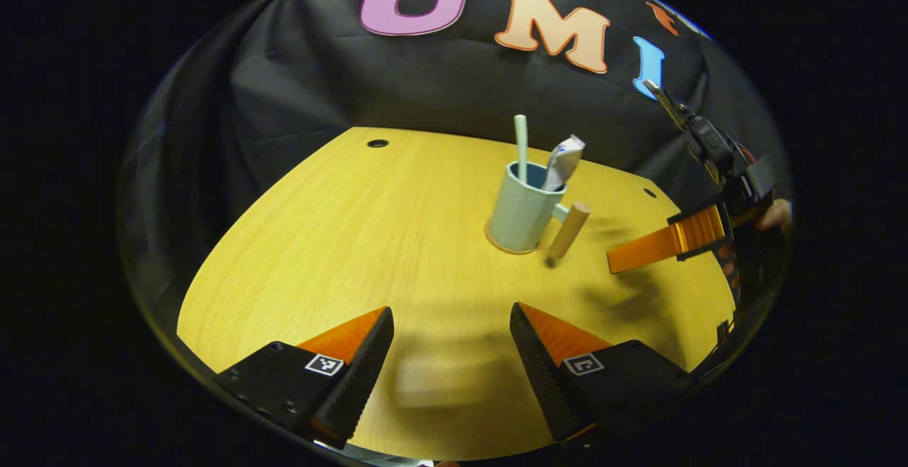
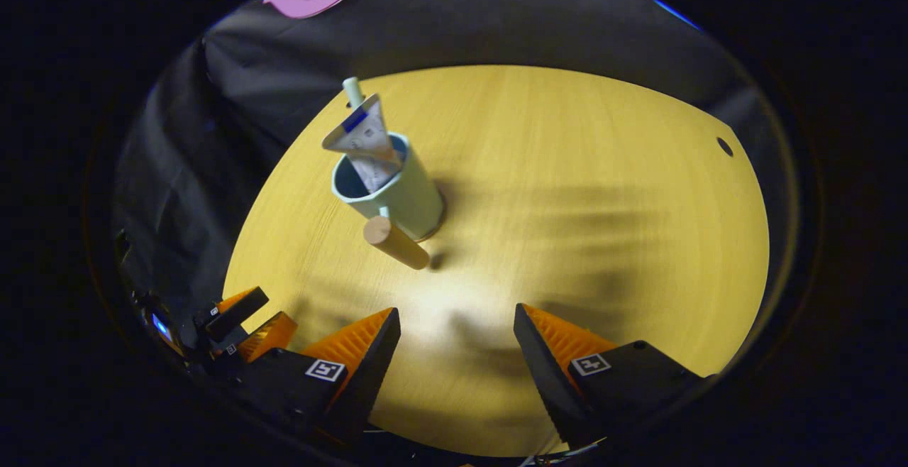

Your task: Put the toothbrush and toothpaste on the desktop into the cup, then pick up the cup and place it on the coaster on the desktop.

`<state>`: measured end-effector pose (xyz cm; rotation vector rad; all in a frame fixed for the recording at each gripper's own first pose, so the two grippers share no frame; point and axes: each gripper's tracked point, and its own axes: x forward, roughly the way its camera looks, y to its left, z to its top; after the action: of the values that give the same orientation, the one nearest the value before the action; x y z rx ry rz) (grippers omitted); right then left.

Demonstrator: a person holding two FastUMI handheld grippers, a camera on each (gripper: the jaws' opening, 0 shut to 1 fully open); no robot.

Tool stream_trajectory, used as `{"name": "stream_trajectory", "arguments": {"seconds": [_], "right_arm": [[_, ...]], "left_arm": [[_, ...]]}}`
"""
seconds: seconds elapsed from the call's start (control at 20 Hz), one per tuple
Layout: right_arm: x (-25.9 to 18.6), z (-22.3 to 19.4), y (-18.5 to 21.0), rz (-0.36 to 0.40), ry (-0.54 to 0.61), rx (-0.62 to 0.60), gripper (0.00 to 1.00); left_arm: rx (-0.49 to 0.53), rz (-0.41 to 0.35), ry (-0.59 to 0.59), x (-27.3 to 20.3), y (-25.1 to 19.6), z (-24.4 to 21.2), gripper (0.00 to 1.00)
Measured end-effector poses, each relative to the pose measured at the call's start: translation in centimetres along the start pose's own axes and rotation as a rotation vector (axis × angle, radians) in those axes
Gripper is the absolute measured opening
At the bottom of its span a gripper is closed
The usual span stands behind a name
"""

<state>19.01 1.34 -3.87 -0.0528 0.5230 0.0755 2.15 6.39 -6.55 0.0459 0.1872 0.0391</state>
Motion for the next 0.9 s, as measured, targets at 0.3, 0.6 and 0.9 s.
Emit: {"name": "stream_trajectory", "arguments": {"seconds": [0.3,0.6,0.9], "right_arm": [[-4.6,0.3,-5.9,-0.081,-0.209,0.117,0.99],[-8.2,-1.1,-9.6,-0.108,-0.275,0.237,0.99],[-9.8,-0.8,-10.6,-0.107,-0.320,0.277,0.99]], "left_arm": [[0.057,-0.101,0.017,0.7,-5.1,1.4,0.96],[0.084,-0.127,0.010,0.9,-7.6,3.7,0.95],[0.121,-0.155,0.005,0.9,-8.8,4.4,0.95]]}}
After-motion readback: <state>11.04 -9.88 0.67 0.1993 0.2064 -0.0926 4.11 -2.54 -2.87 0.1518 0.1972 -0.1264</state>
